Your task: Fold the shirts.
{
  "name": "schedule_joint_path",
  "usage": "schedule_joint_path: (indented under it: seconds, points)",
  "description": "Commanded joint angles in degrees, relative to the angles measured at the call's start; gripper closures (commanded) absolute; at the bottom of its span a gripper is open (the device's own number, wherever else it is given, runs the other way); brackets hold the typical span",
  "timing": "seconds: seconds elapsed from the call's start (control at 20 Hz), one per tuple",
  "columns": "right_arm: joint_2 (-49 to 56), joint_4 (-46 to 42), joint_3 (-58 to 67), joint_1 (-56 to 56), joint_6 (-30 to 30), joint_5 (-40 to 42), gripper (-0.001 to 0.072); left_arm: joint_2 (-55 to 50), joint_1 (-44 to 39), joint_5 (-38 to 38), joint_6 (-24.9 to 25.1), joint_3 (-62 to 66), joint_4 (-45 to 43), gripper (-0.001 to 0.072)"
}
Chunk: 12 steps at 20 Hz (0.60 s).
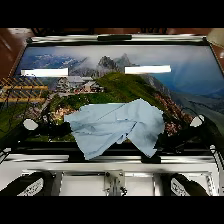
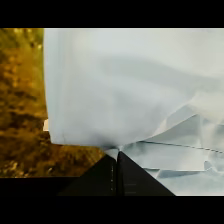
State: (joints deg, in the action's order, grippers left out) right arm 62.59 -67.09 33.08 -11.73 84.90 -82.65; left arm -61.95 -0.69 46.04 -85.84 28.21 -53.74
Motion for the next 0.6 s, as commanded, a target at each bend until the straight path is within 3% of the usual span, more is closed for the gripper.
schedule_joint_path:
  seconds: [0.0,0.25,0.3,0.45,0.55]
  points:
    - [0.0,2.2,-2.3,0.0,1.5,4.6,0.0211,0.0,0.0,0.1,0.1,0.1,0.0,0.0679]
    - [0.0,5.0,-7.0,0.1,1.7,9.3,0.0215,0.0,0.0,0.7,0.1,0.1,0.0,0.0679]
    - [0.0,5.8,-7.1,0.1,1.7,9.8,0.0247,0.0,0.0,0.9,0.1,0.1,0.0,0.0679]
    - [0.0,7.1,-7.1,0.0,1.7,10.6,0.062,0.0,0.0,1.0,0.1,0.1,0.0,0.0679]
    - [-0.6,9.4,-6.5,0.0,-0.9,11.3,0.066,0.4,0.0,1.8,0.2,0.8,-0.8,0.068]
